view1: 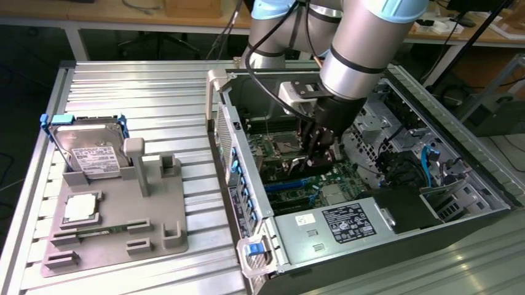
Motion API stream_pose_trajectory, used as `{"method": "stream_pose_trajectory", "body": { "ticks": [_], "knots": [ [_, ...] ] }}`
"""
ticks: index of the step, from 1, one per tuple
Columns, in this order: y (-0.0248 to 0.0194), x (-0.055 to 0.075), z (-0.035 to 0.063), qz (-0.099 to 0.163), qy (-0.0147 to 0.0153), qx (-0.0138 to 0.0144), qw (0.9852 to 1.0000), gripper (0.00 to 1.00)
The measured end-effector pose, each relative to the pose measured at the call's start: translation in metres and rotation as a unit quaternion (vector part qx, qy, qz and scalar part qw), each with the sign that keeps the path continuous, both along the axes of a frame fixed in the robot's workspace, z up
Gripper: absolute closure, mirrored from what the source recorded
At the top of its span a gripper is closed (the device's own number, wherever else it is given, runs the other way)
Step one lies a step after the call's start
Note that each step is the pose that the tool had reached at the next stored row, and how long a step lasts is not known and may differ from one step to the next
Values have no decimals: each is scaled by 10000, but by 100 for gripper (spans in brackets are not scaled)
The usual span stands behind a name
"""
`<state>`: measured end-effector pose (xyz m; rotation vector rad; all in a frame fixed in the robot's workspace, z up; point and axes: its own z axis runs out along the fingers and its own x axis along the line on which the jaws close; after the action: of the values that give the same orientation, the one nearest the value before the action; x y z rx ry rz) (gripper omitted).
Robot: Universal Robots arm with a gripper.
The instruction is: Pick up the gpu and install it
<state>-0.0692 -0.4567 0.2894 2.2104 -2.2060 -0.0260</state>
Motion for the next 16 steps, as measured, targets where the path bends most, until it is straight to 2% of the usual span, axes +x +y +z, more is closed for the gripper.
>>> {"method": "stream_pose_trajectory", "body": {
  "ticks": [16],
  "knots": [
    [27,-83,-78,0,0,0,10000,73]
  ]
}}
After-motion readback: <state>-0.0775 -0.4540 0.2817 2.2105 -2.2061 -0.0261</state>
